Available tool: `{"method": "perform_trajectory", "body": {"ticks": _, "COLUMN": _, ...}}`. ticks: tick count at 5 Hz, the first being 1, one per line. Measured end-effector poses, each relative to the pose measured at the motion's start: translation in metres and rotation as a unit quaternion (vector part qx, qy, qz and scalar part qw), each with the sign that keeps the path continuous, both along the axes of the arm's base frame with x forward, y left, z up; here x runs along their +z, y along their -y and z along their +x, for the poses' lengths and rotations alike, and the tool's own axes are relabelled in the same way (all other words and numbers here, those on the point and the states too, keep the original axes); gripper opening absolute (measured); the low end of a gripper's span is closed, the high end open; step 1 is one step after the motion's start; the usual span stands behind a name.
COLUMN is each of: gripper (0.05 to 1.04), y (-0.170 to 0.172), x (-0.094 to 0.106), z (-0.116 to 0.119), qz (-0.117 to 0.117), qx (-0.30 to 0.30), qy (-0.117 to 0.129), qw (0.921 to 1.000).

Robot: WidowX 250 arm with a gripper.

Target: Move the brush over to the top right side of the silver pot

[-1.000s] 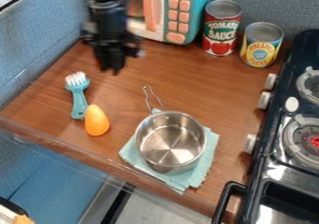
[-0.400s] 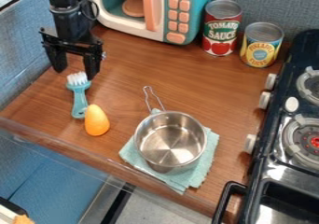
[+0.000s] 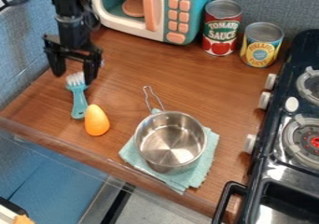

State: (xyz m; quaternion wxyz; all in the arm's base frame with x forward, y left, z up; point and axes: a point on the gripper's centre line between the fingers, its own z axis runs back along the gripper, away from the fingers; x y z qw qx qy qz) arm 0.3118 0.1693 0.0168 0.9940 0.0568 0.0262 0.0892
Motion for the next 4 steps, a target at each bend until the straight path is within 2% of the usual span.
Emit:
{"method": "perform_trajectory", "body": {"ticks": 1, "gripper": 0.997, "y": -0.006, "x": -0.0203, "z": 0.0009, "qz": 0.003, "qx": 0.007, "qy": -0.033, "qw": 0.9994}}
{"method": "perform_trajectory", "body": {"ticks": 2, "gripper": 0.95, "y": -0.0089, "x": -0.0236, "z": 0.0059, "qz": 0.004, "qx": 0.006, "qy": -0.03, "qw": 0.9995}}
{"method": "perform_trajectory", "body": {"ticks": 3, "gripper": 0.751, "y": -0.0065, "x": -0.0242, "z": 0.0064, "qz": -0.002, "qx": 0.004, "qy": -0.024, "qw": 0.9997}}
{"method": "perform_trajectory", "body": {"ticks": 4, "gripper": 0.744, "y": -0.0014, "x": -0.0235, "z": 0.0034, "qz": -0.013, "qx": 0.001, "qy": -0.022, "qw": 0.9997}}
